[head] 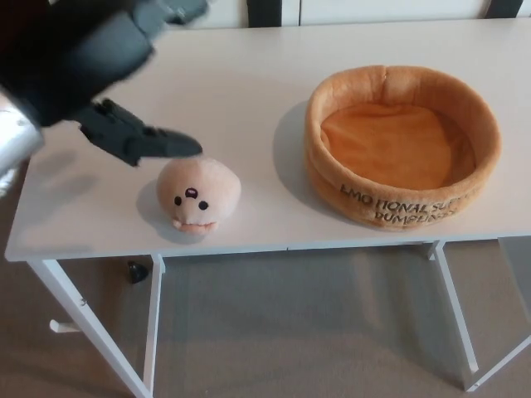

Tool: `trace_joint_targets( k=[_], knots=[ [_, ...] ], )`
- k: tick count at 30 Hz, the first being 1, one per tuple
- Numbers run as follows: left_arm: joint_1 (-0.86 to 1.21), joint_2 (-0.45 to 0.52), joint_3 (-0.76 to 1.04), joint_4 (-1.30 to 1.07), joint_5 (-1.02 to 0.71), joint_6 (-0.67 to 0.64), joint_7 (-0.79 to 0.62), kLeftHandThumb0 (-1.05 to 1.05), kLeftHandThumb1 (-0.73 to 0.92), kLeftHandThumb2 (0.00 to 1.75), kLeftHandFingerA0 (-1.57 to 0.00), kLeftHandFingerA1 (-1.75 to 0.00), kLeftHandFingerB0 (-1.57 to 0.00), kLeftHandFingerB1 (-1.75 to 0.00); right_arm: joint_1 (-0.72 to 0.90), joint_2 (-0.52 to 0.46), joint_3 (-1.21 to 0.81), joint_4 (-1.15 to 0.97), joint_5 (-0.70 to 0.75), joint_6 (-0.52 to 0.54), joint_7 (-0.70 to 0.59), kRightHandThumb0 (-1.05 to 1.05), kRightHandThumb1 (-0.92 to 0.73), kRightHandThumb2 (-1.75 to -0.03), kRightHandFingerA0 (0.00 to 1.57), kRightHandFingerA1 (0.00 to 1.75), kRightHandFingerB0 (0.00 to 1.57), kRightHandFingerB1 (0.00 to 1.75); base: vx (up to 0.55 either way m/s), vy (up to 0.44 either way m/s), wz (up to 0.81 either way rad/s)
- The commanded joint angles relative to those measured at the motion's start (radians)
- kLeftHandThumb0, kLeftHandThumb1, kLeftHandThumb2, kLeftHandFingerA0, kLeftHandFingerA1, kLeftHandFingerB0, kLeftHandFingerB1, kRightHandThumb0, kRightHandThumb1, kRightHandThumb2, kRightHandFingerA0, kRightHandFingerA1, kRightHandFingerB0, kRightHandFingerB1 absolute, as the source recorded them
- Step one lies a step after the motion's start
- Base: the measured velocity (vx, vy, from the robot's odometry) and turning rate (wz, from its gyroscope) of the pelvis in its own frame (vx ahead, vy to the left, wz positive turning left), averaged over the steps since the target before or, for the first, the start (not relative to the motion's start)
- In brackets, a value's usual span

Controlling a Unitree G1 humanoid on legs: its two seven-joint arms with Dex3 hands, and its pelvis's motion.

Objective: The robot walks towards a table in front, picks a dumpling toy with left hand and puts it in an orange round plate

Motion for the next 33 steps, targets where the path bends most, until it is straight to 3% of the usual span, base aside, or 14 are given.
trace_joint_targets(
  k=[1,2,4,14,15,16,17,19,21,23,24,25,26,33],
  knots=[
    [-0.089,0.040,-0.215,0.096,0.223,0.306,-0.313,-0.16,0.40,0.67,0.00,-0.02,0.00,-0.14,0.008,-0.024,0.012,-0.001,-0.014,0.019,-0.006,-0.40,-0.66,-0.60,0.75,0.49,0.42,0.34,0.00,0.000,0.00],
    [-0.102,0.032,-0.229,0.112,0.228,0.322,-0.319,-0.24,0.36,0.63,0.00,0.00,0.00,-0.12,0.005,-0.024,0.014,0.002,-0.016,0.026,-0.006,-0.48,-0.54,-0.84,0.68,0.62,0.35,0.48,0.00,0.000,0.00],
    [-0.114,0.024,-0.241,0.124,0.235,0.338,-0.323,-0.30,0.35,0.63,0.00,0.00,0.00,-0.13,0.005,-0.024,0.015,0.002,-0.016,0.029,-0.002,-0.42,-0.67,-0.60,0.73,0.50,0.40,0.34,0.00,0.000,0.00],
    [-0.182,-0.032,-0.345,0.158,0.364,0.395,-0.356,-0.61,0.41,0.76,0.00,0.00,0.00,-0.10,0.020,-0.025,0.012,-0.008,-0.011,0.011,-0.003,-0.41,-0.66,-0.60,0.75,0.50,0.42,0.34,0.00,0.000,0.00],
    [-0.190,-0.041,-0.355,0.162,0.378,0.407,-0.362,-0.60,0.41,0.76,0.00,0.00,0.00,-0.09,0.021,-0.025,0.012,-0.011,-0.010,0.014,0.000,-0.48,-0.54,-0.85,0.68,0.61,0.35,0.48,0.00,0.000,0.00],
    [-0.194,-0.047,-0.359,0.165,0.385,0.413,-0.364,-0.60,0.41,0.76,0.00,0.00,0.00,-0.09,0.021,-0.024,0.013,-0.014,-0.010,0.015,0.002,-0.48,-0.54,-0.85,0.68,0.61,0.35,0.48,0.00,0.000,0.00],
    [-0.201,-0.059,-0.367,0.175,0.398,0.421,-0.365,-0.60,0.41,0.76,0.00,0.00,0.00,-0.10,0.023,-0.024,0.013,-0.016,-0.011,0.015,0.001,-0.39,-0.67,-0.60,0.74,0.51,0.42,0.34,0.00,0.000,0.00],
    [-0.203,-0.065,-0.369,0.180,0.403,0.424,-0.365,-0.60,0.41,0.76,0.00,0.00,0.00,-0.10,0.024,-0.024,0.014,-0.017,-0.011,0.013,-0.001,-0.39,-0.67,-0.60,0.74,0.51,0.42,0.34,0.00,0.000,0.00],
    [-0.197,-0.088,-0.375,0.208,0.438,0.412,-0.328,-0.74,0.36,0.57,0.00,0.00,0.00,-0.09,0.023,-0.023,0.016,-0.013,-0.013,0.015,-0.002,-0.48,-0.54,-0.85,0.68,0.62,0.35,0.48,0.00,0.000,0.00],
    [-0.195,-0.099,-0.377,0.218,0.462,0.409,-0.315,-0.74,0.36,0.57,0.00,0.00,0.00,-0.09,0.021,-0.024,0.017,-0.010,-0.013,0.015,-0.002,-0.48,-0.54,-0.85,0.68,0.62,0.35,0.48,0.00,0.000,0.00],
    [-0.193,-0.108,-0.376,0.227,0.480,0.400,-0.306,-0.75,0.39,0.54,0.00,0.00,0.00,-0.07,0.020,-0.024,0.017,-0.008,-0.013,0.016,-0.003,-0.41,-0.66,-0.60,0.74,0.52,0.42,0.34,0.00,0.000,0.00],
    [-0.192,-0.111,-0.375,0.230,0.486,0.398,-0.305,-0.75,0.39,0.54,0.00,0.00,0.00,-0.07,0.020,-0.024,0.018,-0.007,-0.014,0.016,-0.003,-0.41,-0.66,-0.60,0.74,0.52,0.42,0.34,0.00,0.000,0.00],
    [-0.185,-0.126,-0.371,0.243,0.496,0.389,-0.285,-0.66,0.42,0.80,0.00,0.00,0.00,-0.08,0.017,-0.025,0.017,-0.009,-0.013,0.015,-0.001,-0.41,-0.66,-0.60,0.75,0.51,0.42,0.34,0.00,0.000,0.00],
    [-0.158,-0.164,-0.368,0.266,0.563,0.373,-0.250,-0.81,0.37,0.62,0.00,0.00,0.00,-0.10,0.013,-0.023,0.014,-0.004,-0.009,0.021,0.005,-0.42,-0.66,-0.60,0.76,0.51,0.42,0.34,0.00,0.000,0.00]
  ],
)
